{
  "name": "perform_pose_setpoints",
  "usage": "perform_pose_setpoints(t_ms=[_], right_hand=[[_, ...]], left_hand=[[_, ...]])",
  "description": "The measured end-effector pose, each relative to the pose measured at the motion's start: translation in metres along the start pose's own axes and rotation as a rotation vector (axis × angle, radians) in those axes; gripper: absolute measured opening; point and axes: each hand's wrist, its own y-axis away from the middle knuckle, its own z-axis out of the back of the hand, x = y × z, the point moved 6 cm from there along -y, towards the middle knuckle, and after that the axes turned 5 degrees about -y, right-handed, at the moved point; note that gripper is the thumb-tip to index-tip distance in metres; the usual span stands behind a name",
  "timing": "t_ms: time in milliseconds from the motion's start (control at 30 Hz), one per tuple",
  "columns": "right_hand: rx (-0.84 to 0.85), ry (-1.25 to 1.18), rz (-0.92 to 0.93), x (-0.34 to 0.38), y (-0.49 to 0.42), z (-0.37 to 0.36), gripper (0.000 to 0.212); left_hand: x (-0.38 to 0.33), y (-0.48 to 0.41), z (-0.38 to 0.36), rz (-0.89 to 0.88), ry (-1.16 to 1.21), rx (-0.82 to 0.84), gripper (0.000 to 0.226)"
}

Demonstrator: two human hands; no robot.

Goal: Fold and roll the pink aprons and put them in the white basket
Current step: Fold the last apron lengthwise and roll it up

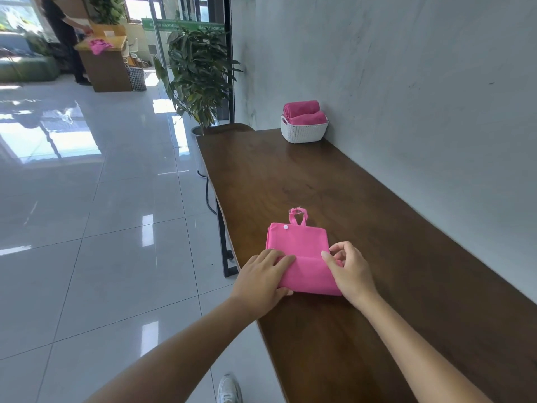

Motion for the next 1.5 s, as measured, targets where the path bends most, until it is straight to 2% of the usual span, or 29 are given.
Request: perform_pose_setpoints(t_ms=[167,300,467,700,800,1000,1167,1233,1333,1500], right_hand=[[0.106,0.044,0.106,-0.005,0.021,0.002,0.035],[0.162,0.014,0.136,-0.01,0.036,0.003,0.048],[0.168,-0.067,0.125,-0.015,0.054,0.003,0.053],[0.153,-0.21,0.047,-0.013,0.06,-0.001,0.045],[0.157,-0.21,-0.032,-0.009,0.051,-0.001,0.043],[0.194,-0.144,-0.213,-0.008,0.017,-0.004,0.043],[0.159,-0.12,-0.28,-0.012,-0.008,-0.009,0.05],[0.149,-0.113,-0.279,-0.007,-0.012,-0.01,0.053],[0.136,-0.071,-0.246,0.001,-0.016,-0.01,0.053],[0.116,-0.07,-0.059,0.004,-0.016,-0.008,0.044]], left_hand=[[0.006,-0.016,0.007,-0.059,-0.014,0.103,0.065],[0.012,-0.024,0.014,-0.058,0.073,0.273,0.062],[0.021,-0.022,0.009,0.026,0.295,0.509,0.059],[0.032,-0.011,-0.006,0.169,0.549,0.634,0.064],[0.03,-0.011,-0.006,0.197,0.535,0.57,0.058],[0.017,-0.008,0.024,0.139,0.31,0.067,0.038],[-0.007,0.006,0.03,-0.08,0.118,-0.155,0.04],[-0.016,0.009,0.025,-0.151,0.042,-0.197,0.042],[-0.019,0.008,0.015,-0.129,-0.054,-0.204,0.049],[-0.013,-0.008,0.006,-0.063,-0.044,-0.098,0.07]])
